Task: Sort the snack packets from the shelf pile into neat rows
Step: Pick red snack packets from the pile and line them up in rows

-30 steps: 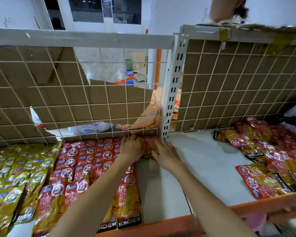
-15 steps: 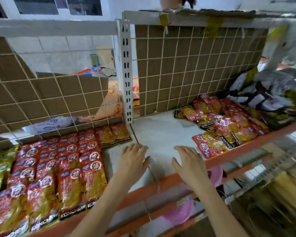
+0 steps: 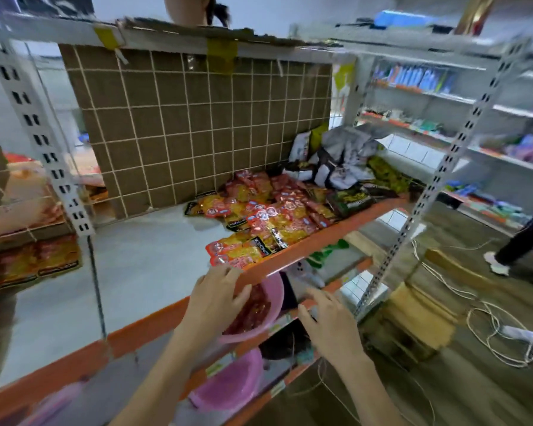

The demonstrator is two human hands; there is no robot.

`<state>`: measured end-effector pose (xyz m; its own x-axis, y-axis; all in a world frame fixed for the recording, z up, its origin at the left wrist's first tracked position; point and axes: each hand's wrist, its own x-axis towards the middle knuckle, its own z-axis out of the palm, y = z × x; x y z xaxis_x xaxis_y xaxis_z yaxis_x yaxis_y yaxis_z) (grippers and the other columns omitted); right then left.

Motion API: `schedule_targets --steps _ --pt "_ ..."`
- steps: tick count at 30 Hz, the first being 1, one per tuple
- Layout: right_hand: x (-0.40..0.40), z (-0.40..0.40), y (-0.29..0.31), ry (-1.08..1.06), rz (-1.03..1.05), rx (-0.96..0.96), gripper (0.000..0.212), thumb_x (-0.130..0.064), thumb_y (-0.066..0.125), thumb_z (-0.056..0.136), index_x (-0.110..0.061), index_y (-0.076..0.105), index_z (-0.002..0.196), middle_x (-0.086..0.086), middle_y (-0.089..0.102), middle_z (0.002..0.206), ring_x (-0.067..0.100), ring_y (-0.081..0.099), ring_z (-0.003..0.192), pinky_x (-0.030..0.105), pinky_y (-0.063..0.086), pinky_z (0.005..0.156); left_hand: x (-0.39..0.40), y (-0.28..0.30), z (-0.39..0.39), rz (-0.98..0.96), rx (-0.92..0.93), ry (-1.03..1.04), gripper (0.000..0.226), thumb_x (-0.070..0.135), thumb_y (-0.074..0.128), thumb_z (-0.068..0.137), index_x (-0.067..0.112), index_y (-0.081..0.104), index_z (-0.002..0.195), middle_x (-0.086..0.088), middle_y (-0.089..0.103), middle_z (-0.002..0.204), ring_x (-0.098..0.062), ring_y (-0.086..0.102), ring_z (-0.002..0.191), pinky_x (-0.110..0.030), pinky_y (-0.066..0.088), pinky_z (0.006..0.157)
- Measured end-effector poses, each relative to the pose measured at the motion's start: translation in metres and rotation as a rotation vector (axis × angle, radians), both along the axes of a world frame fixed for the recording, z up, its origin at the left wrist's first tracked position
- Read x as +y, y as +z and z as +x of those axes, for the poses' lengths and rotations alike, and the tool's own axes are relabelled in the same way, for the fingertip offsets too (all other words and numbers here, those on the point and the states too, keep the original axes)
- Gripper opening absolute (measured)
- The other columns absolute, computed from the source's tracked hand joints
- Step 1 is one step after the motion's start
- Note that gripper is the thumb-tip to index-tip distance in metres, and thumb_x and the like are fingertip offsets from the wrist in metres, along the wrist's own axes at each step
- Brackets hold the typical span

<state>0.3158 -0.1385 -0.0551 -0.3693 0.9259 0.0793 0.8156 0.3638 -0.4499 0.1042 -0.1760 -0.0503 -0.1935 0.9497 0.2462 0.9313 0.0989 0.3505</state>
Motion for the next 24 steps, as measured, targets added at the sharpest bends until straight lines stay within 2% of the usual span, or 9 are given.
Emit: schedule_targets --steps 5,10,15,20,24 --pt "0.023 0.038 0.003 0.000 -0.042 0.088 0.027 -0.034 0.047 0.097 -0.022 0.053 0.121 -0.007 0.051 0.106 0.010 0.048 0.102 0.021 0.039 0.086 0.034 0.002 0.032 0.036 -0.056 -0.044 0.036 0.038 0.052 0.093 0.018 0.057 0.122 0.000 0.057 0.117 -0.020 0.051 0.111 -0.031 0.039 0.091" --pt "0.067 0.039 0.008 0.042 -0.056 0.129 0.032 -0.034 0.048 0.096 -0.022 0.054 0.124 -0.007 0.055 0.118 0.009 0.049 0.110 0.021 0.040 0.091 0.081 0.012 0.032 0.035 -0.125 -0.019 0.041 0.038 0.053 0.092 0.017 0.054 0.127 -0.001 0.057 0.120 -0.019 0.050 0.115 -0.032 0.039 0.095" --pt "0.133 0.012 0.024 0.115 -0.025 0.168 0.033 -0.034 0.050 0.095 -0.024 0.052 0.126 -0.010 0.054 0.118 0.010 0.049 0.111 0.025 0.043 0.093 0.139 0.023 0.009 0.023 -0.232 0.052 0.042 0.038 0.052 0.093 0.015 0.052 0.128 -0.002 0.054 0.125 -0.019 0.050 0.117 -0.034 0.041 0.098" --pt "0.210 -0.027 0.041 0.203 -0.012 0.137 0.035 -0.035 0.051 0.095 -0.021 0.053 0.127 -0.005 0.056 0.121 0.014 0.046 0.116 0.029 0.041 0.098 0.208 0.032 -0.023 0.021 -0.294 0.182 0.043 0.036 0.056 0.092 0.010 0.054 0.126 -0.009 0.056 0.125 -0.022 0.052 0.114 -0.032 0.040 0.095" --pt "0.274 -0.069 0.041 0.272 -0.002 0.094 0.031 -0.031 0.052 0.095 -0.017 0.056 0.123 -0.001 0.057 0.121 0.018 0.048 0.116 0.029 0.042 0.096 0.261 0.034 -0.050 -0.025 -0.300 0.267 0.044 0.039 0.054 0.092 0.010 0.056 0.125 -0.008 0.056 0.124 -0.023 0.053 0.113 -0.031 0.041 0.092"
